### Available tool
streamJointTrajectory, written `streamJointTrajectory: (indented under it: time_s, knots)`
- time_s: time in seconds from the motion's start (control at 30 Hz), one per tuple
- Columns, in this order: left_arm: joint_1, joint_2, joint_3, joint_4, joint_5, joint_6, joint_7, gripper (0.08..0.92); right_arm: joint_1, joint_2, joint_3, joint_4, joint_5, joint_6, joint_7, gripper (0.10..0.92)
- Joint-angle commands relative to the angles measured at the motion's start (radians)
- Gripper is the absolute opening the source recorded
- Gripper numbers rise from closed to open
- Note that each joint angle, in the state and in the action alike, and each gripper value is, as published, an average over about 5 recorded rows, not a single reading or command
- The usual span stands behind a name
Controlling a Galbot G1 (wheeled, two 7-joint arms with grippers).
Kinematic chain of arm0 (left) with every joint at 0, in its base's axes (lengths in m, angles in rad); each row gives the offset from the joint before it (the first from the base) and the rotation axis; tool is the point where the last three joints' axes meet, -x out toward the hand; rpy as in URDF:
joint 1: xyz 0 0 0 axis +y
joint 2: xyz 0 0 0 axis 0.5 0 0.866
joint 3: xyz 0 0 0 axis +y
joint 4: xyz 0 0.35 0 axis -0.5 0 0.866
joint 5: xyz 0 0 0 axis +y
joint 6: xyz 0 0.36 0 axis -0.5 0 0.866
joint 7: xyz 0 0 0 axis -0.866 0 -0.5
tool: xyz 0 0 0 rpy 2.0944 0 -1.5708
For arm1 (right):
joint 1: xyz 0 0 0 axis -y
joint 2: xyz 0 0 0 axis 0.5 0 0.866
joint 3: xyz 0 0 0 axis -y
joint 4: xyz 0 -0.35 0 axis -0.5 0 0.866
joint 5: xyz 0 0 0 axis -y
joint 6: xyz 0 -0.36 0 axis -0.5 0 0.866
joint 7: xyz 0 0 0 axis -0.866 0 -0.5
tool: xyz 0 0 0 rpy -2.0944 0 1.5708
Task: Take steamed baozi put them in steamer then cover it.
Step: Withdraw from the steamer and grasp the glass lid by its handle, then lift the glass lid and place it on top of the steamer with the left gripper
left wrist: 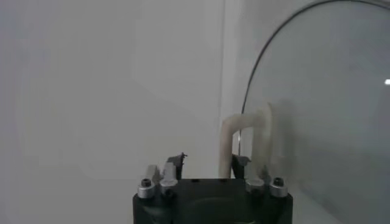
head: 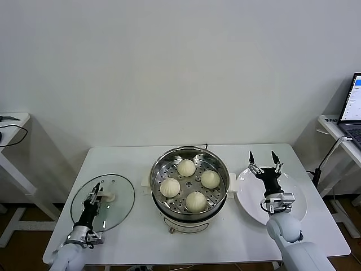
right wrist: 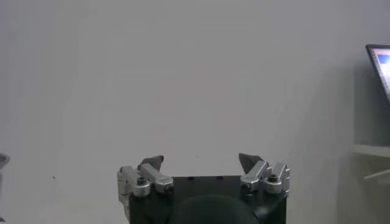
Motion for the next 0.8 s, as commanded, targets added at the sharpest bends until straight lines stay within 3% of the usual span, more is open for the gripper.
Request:
streamJointTrajectory:
  time_s: [0.03,0.23,0.47,0.8]
  knots:
    - [-0.008,-0.003,0.004,0.025,0.000,-0.012,-0.002,0.360,0.001,0.002,-0.001,0.000,-0.007,0.000,0.001,0.823]
    - [-0.012,-0.004,-0.002,0.029,0.000,-0.022,-0.006,0.212,-0.003,0.003,-0.003,0.002,-0.018,0.001,0.001,0.823]
    - [0.019,0.024,-0.034,-0.052,0.000,-0.026,-0.009,0.199,-0.005,0.016,-0.010,-0.005,-0.030,0.005,-0.001,0.823]
    - [0.112,0.118,-0.193,-0.279,0.045,-0.025,0.005,0.198,-0.007,0.023,-0.017,-0.002,-0.036,0.005,-0.001,0.823]
